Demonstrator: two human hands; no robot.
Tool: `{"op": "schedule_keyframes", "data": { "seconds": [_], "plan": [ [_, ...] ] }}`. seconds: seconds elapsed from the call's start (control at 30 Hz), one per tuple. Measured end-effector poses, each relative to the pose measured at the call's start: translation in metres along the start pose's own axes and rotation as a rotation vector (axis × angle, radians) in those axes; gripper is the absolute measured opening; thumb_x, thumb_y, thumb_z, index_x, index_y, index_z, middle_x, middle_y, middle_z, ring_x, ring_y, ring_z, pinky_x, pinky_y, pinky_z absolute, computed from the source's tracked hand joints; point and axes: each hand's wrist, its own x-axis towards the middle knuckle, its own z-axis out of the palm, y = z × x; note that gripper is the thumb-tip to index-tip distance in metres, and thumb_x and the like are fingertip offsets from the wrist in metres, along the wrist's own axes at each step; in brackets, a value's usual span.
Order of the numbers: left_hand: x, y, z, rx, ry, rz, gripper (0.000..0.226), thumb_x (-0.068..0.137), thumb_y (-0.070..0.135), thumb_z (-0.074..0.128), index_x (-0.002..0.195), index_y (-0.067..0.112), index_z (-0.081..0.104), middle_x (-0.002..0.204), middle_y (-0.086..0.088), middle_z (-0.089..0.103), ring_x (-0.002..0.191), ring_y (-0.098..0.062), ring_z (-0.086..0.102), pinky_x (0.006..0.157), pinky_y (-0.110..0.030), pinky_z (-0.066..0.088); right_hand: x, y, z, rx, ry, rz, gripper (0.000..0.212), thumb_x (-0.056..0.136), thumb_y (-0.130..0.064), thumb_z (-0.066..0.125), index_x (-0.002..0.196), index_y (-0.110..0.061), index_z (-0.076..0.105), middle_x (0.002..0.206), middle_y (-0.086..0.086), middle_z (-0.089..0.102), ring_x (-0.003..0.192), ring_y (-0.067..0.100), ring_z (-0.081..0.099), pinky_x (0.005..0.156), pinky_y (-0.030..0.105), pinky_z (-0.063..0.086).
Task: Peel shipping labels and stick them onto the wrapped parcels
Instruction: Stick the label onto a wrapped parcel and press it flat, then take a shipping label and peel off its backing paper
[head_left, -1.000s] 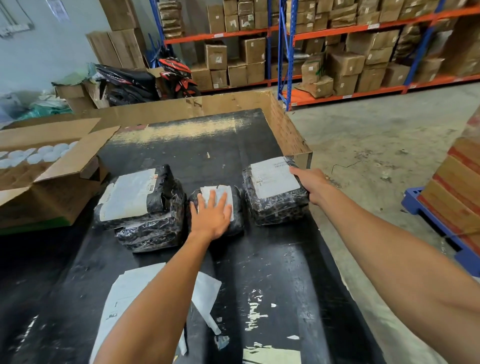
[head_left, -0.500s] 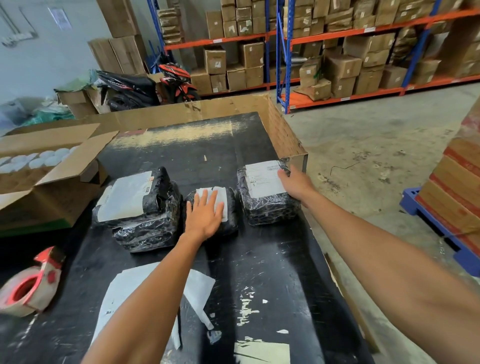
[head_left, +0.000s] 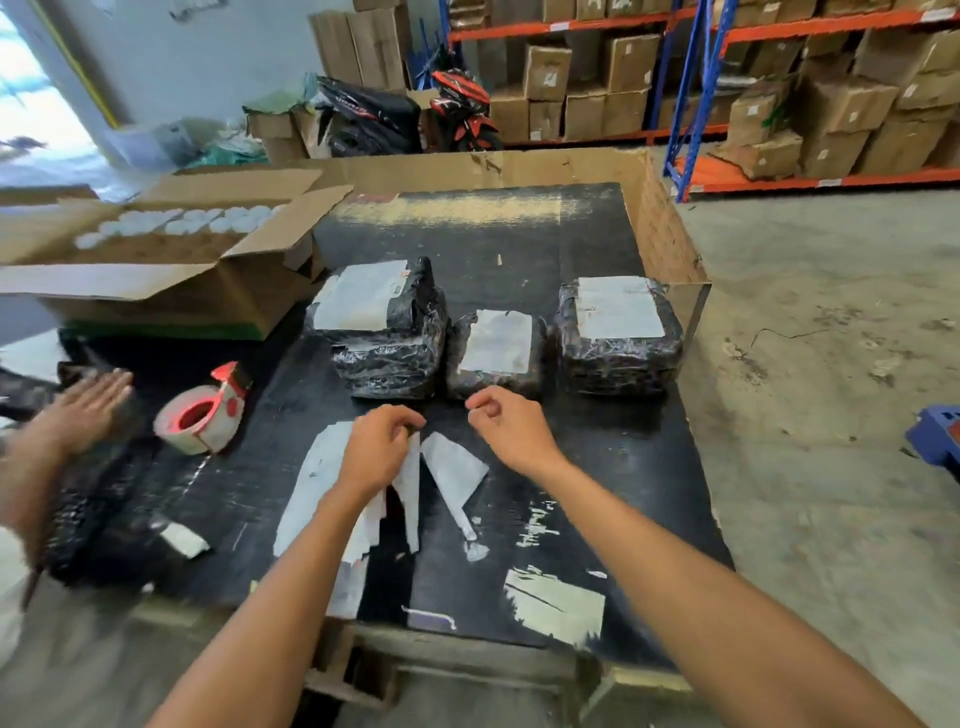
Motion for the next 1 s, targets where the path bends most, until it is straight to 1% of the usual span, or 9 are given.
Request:
{"op": "schedule_keyframes", "data": {
  "seconds": [0.13,0.23,0.3,0.43,0.63,0.73,0.83,0.9,1.0],
  "plan": [
    [-0.010,-0.041,-0.019,0.182,-0.032,0.015,0.038,0.088,-0.003,0.055,0.114,0.015,0.076,0.120,-0.004,0.074,0.115,-0.027,0.066,0.099,-0.034,0.046,-0.006,-0.019,0.048,0.060,-0.173,0.044,0.015,0.095,-0.017,0.061,0.104,-0.012,0.073,0.073,-0.007,0.070,0.069,0.004,0.069,0.065,0.011,0.053],
    [-0.012,-0.058,-0.027,0.293,-0.028,0.042,0.030,0.097,0.015,0.053,0.119,0.021,0.074,0.126,0.002,0.071,0.119,-0.024,0.063,0.106,-0.042,0.039,-0.005,-0.029,0.079,-0.028,-0.202,0.108,0.017,0.092,-0.017,0.058,0.094,-0.011,0.074,0.080,0.004,0.076,0.082,0.017,0.074,0.083,0.031,0.060],
    [-0.011,-0.065,-0.025,0.308,-0.049,0.043,0.031,0.102,0.027,0.048,0.125,0.025,0.069,0.131,0.005,0.068,0.126,-0.020,0.058,0.110,-0.045,0.034,-0.002,-0.029,0.096,-0.185,-0.159,0.148,0.024,0.089,-0.017,0.053,0.090,-0.006,0.074,0.087,0.012,0.076,0.089,0.026,0.071,0.081,0.039,0.059],
    [-0.016,-0.069,-0.018,0.259,-0.069,0.018,0.036,0.105,0.032,0.040,0.133,0.027,0.063,0.137,0.006,0.063,0.139,-0.020,0.045,0.119,-0.050,0.025,0.003,-0.030,0.112,-0.305,-0.025,0.208,0.030,0.095,-0.027,0.051,0.079,-0.008,0.068,0.090,0.013,0.071,0.089,0.032,0.066,0.075,0.038,0.054],
    [-0.021,-0.073,-0.012,0.171,-0.066,0.005,0.042,0.107,0.030,0.034,0.142,0.022,0.055,0.151,0.001,0.051,0.151,-0.021,0.029,0.125,-0.047,0.009,0.005,-0.032,0.130,-0.258,0.007,0.299,0.046,0.088,-0.058,0.064,0.064,-0.019,0.060,0.073,0.002,0.071,0.078,0.023,0.068,0.072,0.038,0.053],
    [-0.015,-0.079,-0.012,0.113,-0.085,0.000,0.041,0.104,0.016,0.038,0.140,0.015,0.057,0.149,-0.005,0.053,0.148,-0.026,0.034,0.125,-0.050,0.012,0.009,-0.031,0.133,-0.169,0.042,0.362,0.038,0.083,-0.051,0.075,0.069,-0.016,0.070,0.080,0.002,0.075,0.080,0.020,0.068,0.077,0.039,0.055],
    [-0.013,-0.079,-0.019,0.011,-0.080,-0.004,0.037,0.100,0.003,0.042,0.130,0.004,0.063,0.138,-0.012,0.060,0.136,-0.031,0.046,0.121,-0.047,0.020,0.011,-0.035,0.136,-0.119,0.038,0.423,0.045,0.082,-0.044,0.078,0.056,-0.021,0.050,0.060,-0.004,0.054,0.062,0.020,0.054,0.061,0.033,0.043],
    [-0.012,-0.078,-0.025,-0.013,-0.083,-0.019,0.033,0.101,0.004,0.045,0.127,0.003,0.065,0.135,-0.013,0.062,0.130,-0.031,0.051,0.115,-0.039,0.025,0.012,-0.040,0.137,-0.115,0.019,0.445,0.053,0.083,-0.046,0.078,0.054,-0.022,0.040,0.054,-0.006,0.041,0.052,0.017,0.041,0.051,0.031,0.032],
    [-0.010,-0.080,-0.030,0.010,-0.104,-0.056,0.035,0.103,0.014,0.046,0.134,0.009,0.063,0.140,-0.010,0.060,0.129,-0.029,0.054,0.111,-0.032,0.028,0.014,-0.044,0.135,-0.148,0.003,0.467,0.052,0.082,-0.046,0.079,0.057,-0.023,0.040,0.059,-0.006,0.043,0.058,0.018,0.046,0.051,0.031,0.032]
  ]
}}
